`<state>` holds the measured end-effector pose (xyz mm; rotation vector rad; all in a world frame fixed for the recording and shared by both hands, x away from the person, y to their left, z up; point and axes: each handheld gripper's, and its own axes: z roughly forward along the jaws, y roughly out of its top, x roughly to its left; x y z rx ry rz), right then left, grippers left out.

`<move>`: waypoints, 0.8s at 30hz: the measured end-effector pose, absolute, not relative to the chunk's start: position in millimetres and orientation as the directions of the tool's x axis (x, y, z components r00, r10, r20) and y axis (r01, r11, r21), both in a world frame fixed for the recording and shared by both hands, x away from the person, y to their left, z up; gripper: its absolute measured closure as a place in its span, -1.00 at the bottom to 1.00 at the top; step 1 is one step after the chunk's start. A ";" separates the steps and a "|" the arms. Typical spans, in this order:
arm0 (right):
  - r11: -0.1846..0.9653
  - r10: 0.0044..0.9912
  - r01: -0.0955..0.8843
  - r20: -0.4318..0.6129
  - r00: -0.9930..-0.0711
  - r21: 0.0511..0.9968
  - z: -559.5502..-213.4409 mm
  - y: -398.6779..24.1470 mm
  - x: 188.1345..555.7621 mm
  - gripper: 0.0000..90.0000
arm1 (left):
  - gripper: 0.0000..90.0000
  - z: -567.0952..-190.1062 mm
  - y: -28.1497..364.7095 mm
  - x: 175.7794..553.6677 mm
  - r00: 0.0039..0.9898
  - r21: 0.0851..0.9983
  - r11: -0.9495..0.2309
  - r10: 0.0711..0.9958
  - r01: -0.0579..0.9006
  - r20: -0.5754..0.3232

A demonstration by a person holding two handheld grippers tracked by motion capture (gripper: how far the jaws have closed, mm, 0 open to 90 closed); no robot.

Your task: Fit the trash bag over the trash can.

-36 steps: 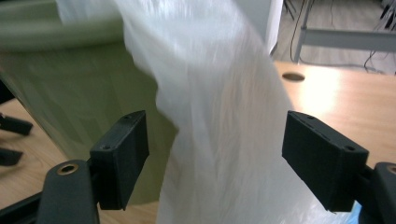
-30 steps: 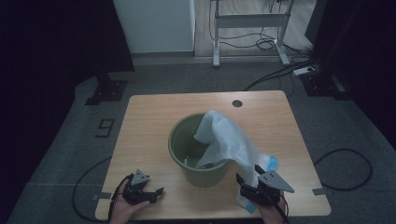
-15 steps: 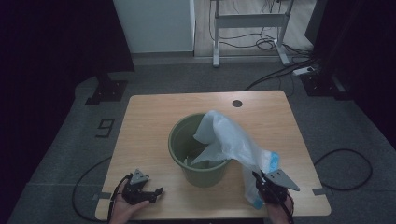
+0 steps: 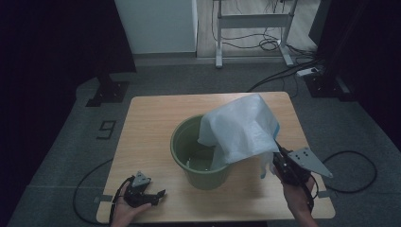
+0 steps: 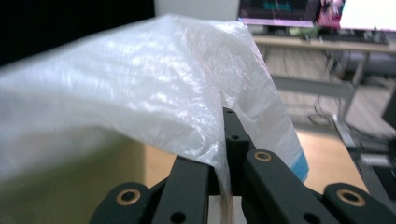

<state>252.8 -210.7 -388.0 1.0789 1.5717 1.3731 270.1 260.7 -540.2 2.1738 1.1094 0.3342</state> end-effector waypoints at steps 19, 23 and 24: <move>0.176 0.837 0.073 -0.110 -0.535 0.982 -376.6 -125.3 249.4 0.97 | -0.59 -518.1 261.8 264.2 0.592 0.722 -0.380 0.804 0.578 -0.051; 0.162 0.827 0.118 -0.070 -0.558 0.980 -385.2 -119.7 252.3 0.97 | -0.59 -515.4 259.7 263.6 0.594 0.726 -0.385 0.804 0.570 -0.040; 0.170 0.823 0.118 -0.076 -0.563 0.978 -387.2 -117.3 251.7 0.97 | -0.59 -515.5 259.2 263.5 0.597 0.723 -0.391 0.802 0.570 -0.037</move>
